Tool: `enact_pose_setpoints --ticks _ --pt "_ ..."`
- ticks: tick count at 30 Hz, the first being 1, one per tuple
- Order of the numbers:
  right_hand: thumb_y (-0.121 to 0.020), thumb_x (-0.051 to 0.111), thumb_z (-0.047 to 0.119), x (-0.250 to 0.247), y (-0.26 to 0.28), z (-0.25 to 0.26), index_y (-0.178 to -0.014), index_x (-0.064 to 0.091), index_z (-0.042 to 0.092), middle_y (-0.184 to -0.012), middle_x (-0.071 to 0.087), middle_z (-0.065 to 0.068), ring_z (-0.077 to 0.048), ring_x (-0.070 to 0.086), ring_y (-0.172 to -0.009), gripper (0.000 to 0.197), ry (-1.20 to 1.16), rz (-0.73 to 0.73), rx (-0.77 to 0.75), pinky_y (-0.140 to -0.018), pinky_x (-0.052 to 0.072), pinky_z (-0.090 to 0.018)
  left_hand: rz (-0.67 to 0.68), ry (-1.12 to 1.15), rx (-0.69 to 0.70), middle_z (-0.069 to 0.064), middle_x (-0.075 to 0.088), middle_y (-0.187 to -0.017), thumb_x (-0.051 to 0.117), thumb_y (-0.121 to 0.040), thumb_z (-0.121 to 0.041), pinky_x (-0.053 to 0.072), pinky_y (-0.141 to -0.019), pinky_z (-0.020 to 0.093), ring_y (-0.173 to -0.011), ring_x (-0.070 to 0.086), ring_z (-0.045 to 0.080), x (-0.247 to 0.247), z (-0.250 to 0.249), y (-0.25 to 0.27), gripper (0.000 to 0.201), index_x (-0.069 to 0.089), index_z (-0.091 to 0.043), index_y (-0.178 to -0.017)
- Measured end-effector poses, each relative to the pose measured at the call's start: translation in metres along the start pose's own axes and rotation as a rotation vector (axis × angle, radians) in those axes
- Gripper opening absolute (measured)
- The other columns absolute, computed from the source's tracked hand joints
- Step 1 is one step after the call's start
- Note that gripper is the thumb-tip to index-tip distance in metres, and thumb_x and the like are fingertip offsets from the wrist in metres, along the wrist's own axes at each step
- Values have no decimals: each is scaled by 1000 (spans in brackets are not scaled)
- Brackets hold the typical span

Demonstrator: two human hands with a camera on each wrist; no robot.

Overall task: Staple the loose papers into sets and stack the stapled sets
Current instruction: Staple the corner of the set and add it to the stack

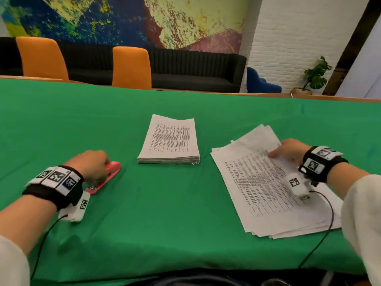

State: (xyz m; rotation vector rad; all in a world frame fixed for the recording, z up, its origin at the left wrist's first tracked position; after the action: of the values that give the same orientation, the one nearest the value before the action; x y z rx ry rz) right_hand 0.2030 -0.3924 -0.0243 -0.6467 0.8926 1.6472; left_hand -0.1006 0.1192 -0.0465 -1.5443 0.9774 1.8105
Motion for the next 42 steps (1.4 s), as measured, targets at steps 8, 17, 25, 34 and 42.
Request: enact_pose_setpoints --ticks 8,17,25,34,42 --pt "-83 71 8 -77 65 70 -118 68 3 -113 77 -19 -35 77 -93 36 -364 304 -307 -77 66 -48 -19 93 80 -2 70 -104 70 -91 -25 57 -81 33 -86 66 15 6 -3 5 33 68 -28 -124" --pt "-95 68 7 10 104 152 -110 70 0 -104 78 -16 -25 76 -84 16 13 756 -475 -72 61 -30 -49 212 263 -7 72 -113 70 -92 -18 51 -86 29 -96 66 14 -5 -19 20 36 66 -34 -124" --pt "-87 81 35 169 102 185 -106 74 22 -105 75 -1 -23 69 -91 25 545 598 -630 -81 58 -35 176 186 513 -24 71 -108 71 -87 -12 53 -95 31 -98 65 2 -18 -55 57 47 66 -49 -116" --pt "-93 74 47 174 158 149 -155 42 34 -162 40 8 -16 40 -147 71 412 415 -890 -121 32 -36 67 -8 578 -23 55 -129 54 -87 -1 39 -112 41 -125 50 10 5 -60 72 67 66 -63 -109" --pt "-89 60 74 201 186 121 -157 9 62 -174 2 -5 -31 6 -158 85 777 622 -901 -126 16 -55 -137 163 164 -2 65 -109 56 -93 -70 53 -86 38 -90 66 23 -10 -54 80 65 46 -31 -144"
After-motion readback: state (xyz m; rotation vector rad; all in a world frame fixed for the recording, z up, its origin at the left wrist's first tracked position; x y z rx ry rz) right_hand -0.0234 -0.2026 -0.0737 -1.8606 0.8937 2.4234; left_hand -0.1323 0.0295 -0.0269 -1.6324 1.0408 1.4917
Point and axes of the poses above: each hand's wrist, its own y-axis away from the middle knuckle, its own x-axis out of the palm, z = x × y, the point moved 6 cm from there along -y, towards the middle knuckle
